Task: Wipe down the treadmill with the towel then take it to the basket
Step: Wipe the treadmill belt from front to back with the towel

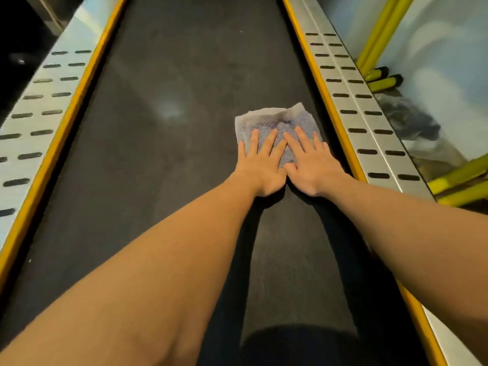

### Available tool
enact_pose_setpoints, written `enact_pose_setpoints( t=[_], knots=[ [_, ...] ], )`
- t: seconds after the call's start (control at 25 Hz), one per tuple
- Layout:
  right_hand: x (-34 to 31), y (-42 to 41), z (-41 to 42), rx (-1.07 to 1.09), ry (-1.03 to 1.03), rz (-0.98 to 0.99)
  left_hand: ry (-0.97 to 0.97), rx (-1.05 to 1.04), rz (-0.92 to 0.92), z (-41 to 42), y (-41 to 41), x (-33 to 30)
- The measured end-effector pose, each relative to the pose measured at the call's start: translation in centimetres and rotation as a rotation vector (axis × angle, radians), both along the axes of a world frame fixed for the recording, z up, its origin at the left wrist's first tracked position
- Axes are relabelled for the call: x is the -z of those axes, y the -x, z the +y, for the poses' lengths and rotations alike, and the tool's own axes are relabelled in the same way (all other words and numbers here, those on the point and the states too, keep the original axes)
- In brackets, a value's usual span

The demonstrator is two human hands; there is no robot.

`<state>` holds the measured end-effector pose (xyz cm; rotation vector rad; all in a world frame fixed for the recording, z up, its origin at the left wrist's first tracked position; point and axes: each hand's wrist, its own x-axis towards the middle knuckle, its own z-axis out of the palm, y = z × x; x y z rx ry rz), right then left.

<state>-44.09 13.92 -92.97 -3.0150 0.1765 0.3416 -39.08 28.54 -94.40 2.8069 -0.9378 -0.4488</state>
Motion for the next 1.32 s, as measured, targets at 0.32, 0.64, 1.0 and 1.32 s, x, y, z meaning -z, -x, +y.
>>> enact_pose_setpoints(
  t=[0.32, 0.64, 1.0, 1.32],
  knots=[
    [-0.6, 4.4, -2.5, 0.019, 0.005, -0.027, 0.007, 0.043, 0.008, -3.3, 3.6, -0.5],
    [-1.2, 14.7, -0.1, -0.005, 0.087, 0.010, -0.004, 0.105, 0.008, -0.9, 13.1, -0.6],
    [-1.4, 30.4, 3.9, 0.065, 0.135, 0.086, -0.017, 0.198, 0.007, 3.1, 27.8, -1.0],
    [-0.2, 42.5, 5.6, 0.045, 0.171, 0.066, -0.012, 0.195, -0.002, 5.4, 40.0, -0.6]
  ],
)
